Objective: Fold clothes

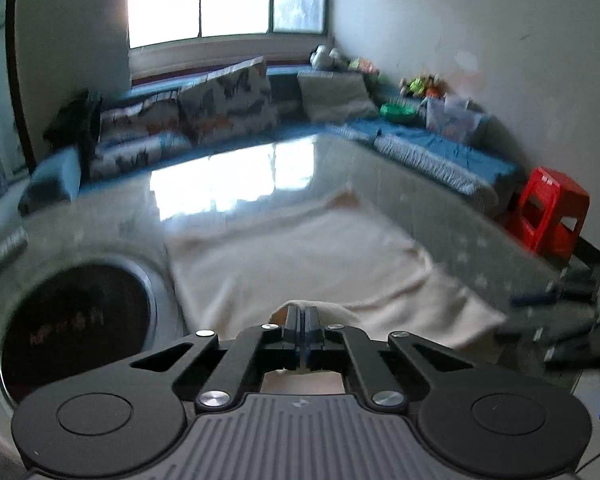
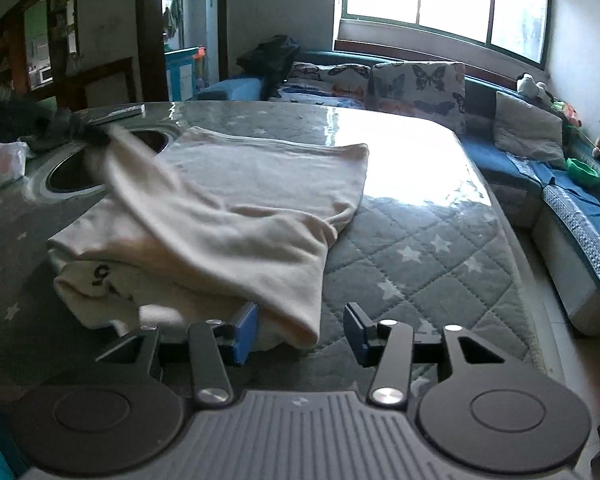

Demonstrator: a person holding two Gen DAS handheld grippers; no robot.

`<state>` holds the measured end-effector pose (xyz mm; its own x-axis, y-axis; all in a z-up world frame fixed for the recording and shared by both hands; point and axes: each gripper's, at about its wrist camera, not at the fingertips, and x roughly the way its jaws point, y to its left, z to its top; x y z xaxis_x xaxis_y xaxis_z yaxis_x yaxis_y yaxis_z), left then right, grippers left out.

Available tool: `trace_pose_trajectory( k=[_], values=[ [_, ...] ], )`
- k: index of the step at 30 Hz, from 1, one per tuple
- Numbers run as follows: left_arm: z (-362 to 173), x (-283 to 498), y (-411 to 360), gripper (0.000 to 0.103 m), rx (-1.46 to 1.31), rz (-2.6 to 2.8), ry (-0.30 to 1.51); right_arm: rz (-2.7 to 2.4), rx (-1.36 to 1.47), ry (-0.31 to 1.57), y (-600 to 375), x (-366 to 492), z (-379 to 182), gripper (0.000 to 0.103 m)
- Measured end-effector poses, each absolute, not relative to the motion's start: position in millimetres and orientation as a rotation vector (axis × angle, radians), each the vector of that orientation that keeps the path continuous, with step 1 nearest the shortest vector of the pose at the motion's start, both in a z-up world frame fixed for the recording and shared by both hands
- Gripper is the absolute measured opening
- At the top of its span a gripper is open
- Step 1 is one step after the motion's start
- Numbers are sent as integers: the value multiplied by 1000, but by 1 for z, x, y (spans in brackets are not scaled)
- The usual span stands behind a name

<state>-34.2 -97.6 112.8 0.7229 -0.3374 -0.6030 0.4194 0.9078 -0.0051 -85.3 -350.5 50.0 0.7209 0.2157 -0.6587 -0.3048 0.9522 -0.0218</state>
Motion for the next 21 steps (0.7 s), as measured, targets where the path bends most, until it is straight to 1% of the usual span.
trace_pose_trajectory(
  k=[5,8,15,19,21],
  values=[
    [134,-33,-102,2,151,-436,574,237,-79,695,-358,-84,47,48],
    [134,-33,-99,2,154,-429,573,221,-86,698,-359,-84,44,48],
    [115,-31,-83,2,148,-385,636,187,-189,708,-357,-89,38,48],
    [91,-35,-75,3,156,-380,715,197,-203,728,-360,-91,40,48],
    [78,-39,-71,5,184,-368,744,204,-214,743,-364,-94,44,48]
  ],
)
